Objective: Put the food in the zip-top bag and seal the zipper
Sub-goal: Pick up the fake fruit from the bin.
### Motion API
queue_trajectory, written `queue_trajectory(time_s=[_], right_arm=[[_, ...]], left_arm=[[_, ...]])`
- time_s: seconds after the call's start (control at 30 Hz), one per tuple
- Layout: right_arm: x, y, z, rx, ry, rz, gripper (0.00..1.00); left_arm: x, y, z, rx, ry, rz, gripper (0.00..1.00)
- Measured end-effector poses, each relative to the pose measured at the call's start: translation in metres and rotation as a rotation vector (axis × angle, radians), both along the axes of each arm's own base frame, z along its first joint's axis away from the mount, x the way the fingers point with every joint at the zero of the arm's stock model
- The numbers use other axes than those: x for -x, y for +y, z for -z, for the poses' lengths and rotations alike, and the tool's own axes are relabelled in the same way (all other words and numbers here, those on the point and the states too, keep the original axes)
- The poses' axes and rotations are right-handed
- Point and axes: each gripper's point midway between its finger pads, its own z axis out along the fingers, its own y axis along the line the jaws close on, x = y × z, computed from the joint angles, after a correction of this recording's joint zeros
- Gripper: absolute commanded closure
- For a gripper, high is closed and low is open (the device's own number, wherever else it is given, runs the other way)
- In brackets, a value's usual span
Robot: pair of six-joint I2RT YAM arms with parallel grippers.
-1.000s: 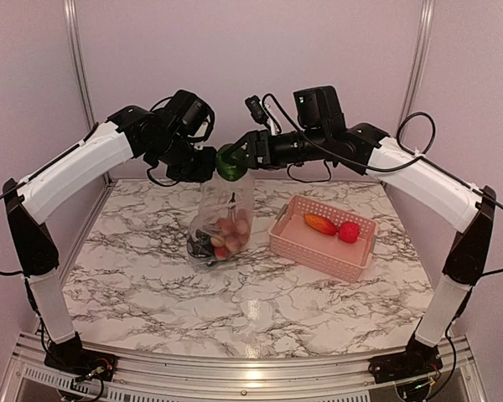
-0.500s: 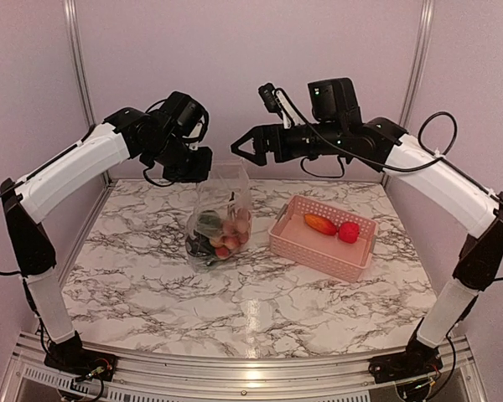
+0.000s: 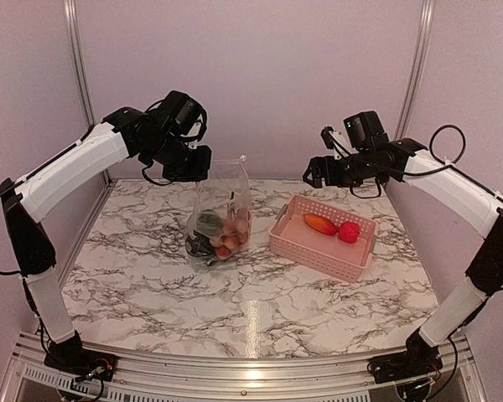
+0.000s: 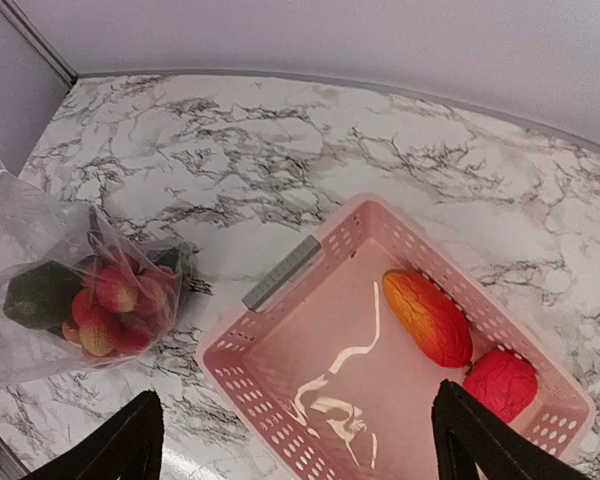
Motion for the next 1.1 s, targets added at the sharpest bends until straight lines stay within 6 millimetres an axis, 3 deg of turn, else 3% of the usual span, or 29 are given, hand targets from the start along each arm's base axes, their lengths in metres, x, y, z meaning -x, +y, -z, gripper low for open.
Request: queue_trajectory(time_s=[0.13,0.3,0.57,0.83,1.1], right_arm=[[0.003,-0.040,0.056,0.078,0.134,0.106,0.18],[0.010,-0.084,0.104,0.143,0.253,0.223,0.21],[0.007,-0.117,0.144,0.210,0.336,0.310,0.21],[-0.009,-0.148,0.169,0.229,0.376,0.386,0.22],[-0.022,-0.153,0.195,0.213,0.414,0.400,0.23]], left_arm=[[0.001,-0.002,0.000,0.008,0.004,0.008,1.00],[0.002,-0.005,0.004,0.018,0.014,0.020,1.00],[0.003,-0.008,0.007,0.026,0.023,0.031,1.00],[0.004,-0.008,0.010,0.025,0.032,0.035,1.00],[0.007,-0.006,0.010,0.026,0.032,0.035,1.00]])
